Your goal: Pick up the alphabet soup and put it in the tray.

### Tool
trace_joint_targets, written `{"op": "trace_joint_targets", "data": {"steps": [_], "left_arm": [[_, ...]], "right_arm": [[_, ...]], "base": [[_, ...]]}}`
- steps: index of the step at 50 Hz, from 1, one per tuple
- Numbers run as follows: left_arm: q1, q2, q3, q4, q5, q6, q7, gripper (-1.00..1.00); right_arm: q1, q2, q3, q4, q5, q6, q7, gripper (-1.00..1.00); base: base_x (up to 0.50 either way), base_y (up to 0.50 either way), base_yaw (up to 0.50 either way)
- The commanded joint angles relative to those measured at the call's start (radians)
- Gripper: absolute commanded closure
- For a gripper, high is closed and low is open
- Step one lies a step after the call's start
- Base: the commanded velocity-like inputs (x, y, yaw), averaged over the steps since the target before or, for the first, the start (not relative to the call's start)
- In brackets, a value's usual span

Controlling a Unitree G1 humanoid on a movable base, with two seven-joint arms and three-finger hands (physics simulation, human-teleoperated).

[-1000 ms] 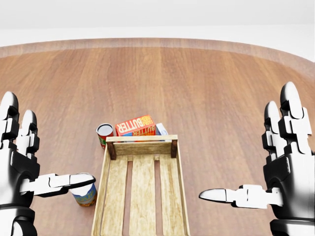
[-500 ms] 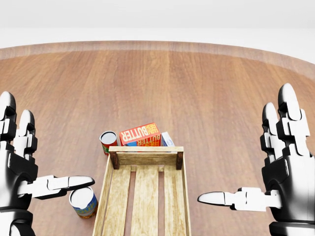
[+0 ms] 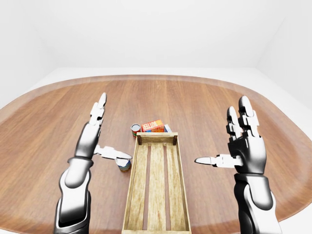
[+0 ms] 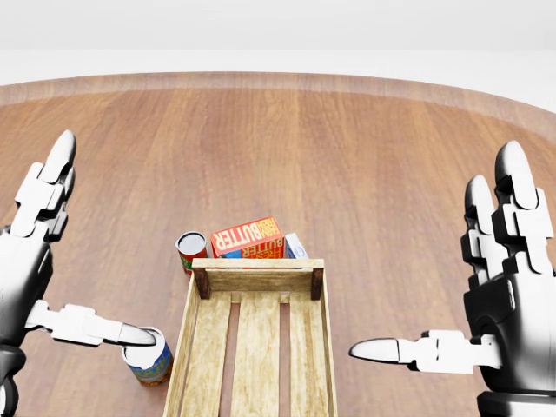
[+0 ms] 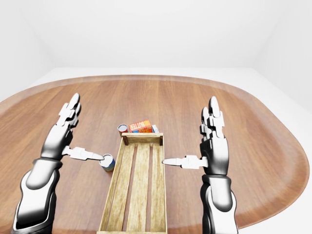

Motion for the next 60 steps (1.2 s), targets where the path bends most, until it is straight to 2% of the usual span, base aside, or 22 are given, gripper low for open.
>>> {"op": "trace_joint_targets", "data": {"steps": [1, 3, 4, 5, 6, 7, 11, 14, 15, 16, 17, 18, 20, 30, 38, 41, 44, 49, 54, 57, 59, 60], "left_arm": [[-0.103, 0.118, 0.033, 0.164, 0.327, 0.000, -0.209, -1.00], [-0.113, 0.133, 0.034, 0.229, 0.342, 0.000, -0.254, -1.00], [-0.117, 0.135, 0.042, 0.242, 0.321, 0.000, -0.334, -1.00], [-0.130, 0.138, 0.046, 0.270, 0.339, 0.000, -0.344, -1.00], [-0.159, 0.164, 0.040, 0.373, 0.396, 0.000, -0.280, -1.00], [-0.165, 0.177, 0.034, 0.417, 0.419, 0.000, -0.282, -1.00], [-0.197, 0.192, 0.024, 0.542, 0.462, 0.000, -0.307, -1.00], [-0.214, 0.188, 0.033, 0.579, 0.436, 0.000, -0.377, -1.00], [-0.248, 0.201, 0.024, 0.663, 0.473, 0.000, -0.311, -1.00], [-0.253, 0.208, 0.018, 0.692, 0.484, 0.000, -0.294, -1.00], [-0.255, 0.215, 0.008, 0.736, 0.491, -0.018, -0.288, -1.00], [-0.260, 0.216, 0.007, 0.747, 0.484, -0.013, -0.317, -1.00], [-0.281, 0.217, 0.001, 0.793, 0.498, 0.000, -0.307, -1.00], [-0.296, 0.213, -0.027, 0.835, 0.541, 0.000, -0.362, -1.00], [-0.282, 0.188, -0.067, 0.836, 0.602, -0.032, -0.350, -1.00], [-0.254, 0.170, -0.088, 0.836, 0.663, -0.065, -0.310, -1.00], [-0.254, 0.154, -0.081, 0.806, 0.671, -0.049, -0.339, -1.00], [-0.295, 0.141, -0.092, 0.855, 0.681, -0.044, -0.314, -1.00], [-0.288, 0.127, -0.119, 0.891, 0.719, -0.061, -0.286, -1.00], [-0.317, 0.120, -0.123, 0.924, 0.730, -0.048, -0.262, -1.00], [-0.338, 0.109, -0.129, 0.943, 0.748, 0.000, -0.252, -1.00], [-0.343, 0.108, -0.133, 0.949, 0.756, 0.000, -0.249, -1.00]], "right_arm": [[-0.004, 0.000, 0.012, -0.019, -0.002, 0.000, -0.001, -1.00], [-0.002, 0.002, 0.004, -0.031, 0.007, 0.000, -0.001, -1.00], [0.000, 0.001, 0.000, -0.041, 0.013, 0.000, 0.000, -1.00], [0.000, 0.001, -0.003, -0.046, 0.015, 0.000, 0.000, -1.00], [0.003, 0.000, -0.006, -0.059, 0.016, 0.000, 0.001, -1.00], [0.004, 0.001, -0.007, -0.062, 0.016, 0.000, 0.002, -1.00], [0.007, 0.004, 0.000, -0.056, 0.015, 0.000, 0.005, -1.00], [0.002, 0.003, -0.002, -0.062, 0.018, 0.000, 0.003, -1.00], [0.002, 0.003, -0.001, -0.067, 0.019, 0.000, 0.003, -1.00], [0.003, 0.003, -0.001, -0.068, 0.018, 0.000, 0.003, -1.00], [0.008, 0.004, -0.001, -0.071, 0.020, 0.000, 0.004, -1.00], [0.010, 0.004, -0.002, -0.071, 0.020, 0.000, 0.005, -1.00], [0.012, 0.004, -0.007, -0.072, 0.023, 0.000, 0.005, -1.00], [0.026, 0.008, -0.012, -0.082, 0.020, 0.000, 0.008, -1.00], [0.027, 0.010, -0.017, -0.081, 0.024, 0.000, 0.007, -1.00], [0.036, 0.011, -0.019, -0.070, 0.023, 0.000, 0.010, -1.00], [0.037, 0.012, -0.020, -0.066, 0.024, 0.000, 0.010, -1.00], [0.032, 0.011, -0.017, -0.058, 0.025, 0.000, 0.010, -1.00], [0.039, 0.010, -0.026, -0.061, 0.029, 0.000, 0.015, -1.00], [0.041, 0.013, -0.029, -0.048, 0.030, 0.000, 0.016, -1.00], [0.042, 0.014, -0.024, -0.044, 0.028, 0.000, 0.015, -1.00], [0.041, 0.013, -0.024, -0.046, 0.029, 0.000, 0.016, -1.00]], "base": [[0.00, 0.00, 0.00], [0.00, 0.00, 0.00], [0.00, 0.00, 0.00], [0.00, 0.00, 0.00], [0.00, 0.00, 0.00], [0.00, 0.00, 0.00], [0.00, 0.00, 0.00], [0.00, 0.00, 0.00], [0.00, 0.00, 0.00], [0.00, 0.00, 0.00], [0.00, 0.00, 0.00], [0.00, 0.00, 0.00], [0.00, 0.00, 0.00], [0.00, 0.00, 0.00], [0.00, 0.00, 0.00], [0.00, 0.00, 0.00], [0.00, 0.00, 0.00], [0.00, 0.00, 0.00], [0.00, 0.00, 0.00], [0.00, 0.00, 0.00], [0.00, 0.00, 0.00], [0.00, 0.00, 0.00]]}}
